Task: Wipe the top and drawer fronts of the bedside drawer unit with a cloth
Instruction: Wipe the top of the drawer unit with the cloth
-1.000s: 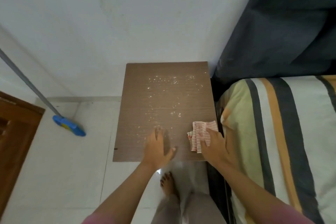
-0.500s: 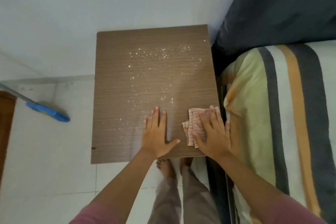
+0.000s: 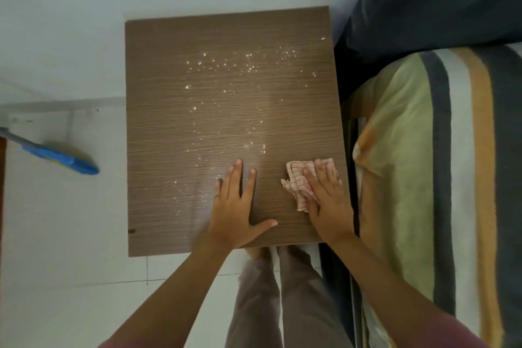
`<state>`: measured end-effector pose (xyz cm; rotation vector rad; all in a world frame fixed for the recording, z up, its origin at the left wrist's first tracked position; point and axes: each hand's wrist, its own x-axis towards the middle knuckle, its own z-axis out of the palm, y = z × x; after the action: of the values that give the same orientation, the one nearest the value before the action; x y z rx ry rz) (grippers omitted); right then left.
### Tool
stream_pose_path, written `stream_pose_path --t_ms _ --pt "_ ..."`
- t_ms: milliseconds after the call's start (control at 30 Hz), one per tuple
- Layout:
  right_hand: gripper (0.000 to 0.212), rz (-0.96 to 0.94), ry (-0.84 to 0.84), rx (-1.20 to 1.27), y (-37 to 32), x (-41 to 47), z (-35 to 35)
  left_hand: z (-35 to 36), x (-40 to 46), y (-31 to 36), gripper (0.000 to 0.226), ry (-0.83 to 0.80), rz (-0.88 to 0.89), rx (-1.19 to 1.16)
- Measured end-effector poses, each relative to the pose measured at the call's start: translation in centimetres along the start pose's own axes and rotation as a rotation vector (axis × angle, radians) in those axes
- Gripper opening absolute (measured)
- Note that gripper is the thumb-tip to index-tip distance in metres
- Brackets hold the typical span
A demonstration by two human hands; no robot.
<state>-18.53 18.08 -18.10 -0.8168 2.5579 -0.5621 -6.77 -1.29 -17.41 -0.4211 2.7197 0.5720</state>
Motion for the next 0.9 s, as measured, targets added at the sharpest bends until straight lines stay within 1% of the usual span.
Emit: stream_pose_path --t_ms 100,233,300,400,500,567,700,900 --pt "0.051 0.02 0.083 0.13 -1.4 0.7 -0.4 -1.0 1.1 -0.3 0.11 0.051 -0.006 -0.007" --pt "0.054 0.11 0.205 0.318 -2.7 2.6 -1.7 -3.2 4.3 -1.6 0.102 0.151 -0.033 -0.033" --pt "0.05 0.115 0.283 0.355 -2.7 4.0 -2.4 -4.3 6.4 -2.7 0.098 0.181 -0.046 -0.019" --pt "0.048 0.095 0.357 0.386 -2.5 7.2 -3.6 -5.9 9.6 -4.2 0.089 0.202 -0.076 0.018" --pt "0.045 0.071 0.442 0.364 -2.1 11.3 -5.0 -6.6 11.6 -5.1 0.082 0.193 -0.079 0.04" --pt "0.046 0.075 0.452 0.372 -1.9 14.2 -6.0 -6.2 11.9 -5.4 0.08 0.183 -0.076 0.068" --pt "0.045 0.05 0.472 0.353 -1.2 20.2 -7.8 -5.8 12.1 -5.6 0.079 0.215 -0.065 0.064" --pt "0.045 0.04 0.419 0.303 -0.6 28.3 -9.0 -5.8 12.3 -5.7 0.079 0.222 -0.078 0.053"
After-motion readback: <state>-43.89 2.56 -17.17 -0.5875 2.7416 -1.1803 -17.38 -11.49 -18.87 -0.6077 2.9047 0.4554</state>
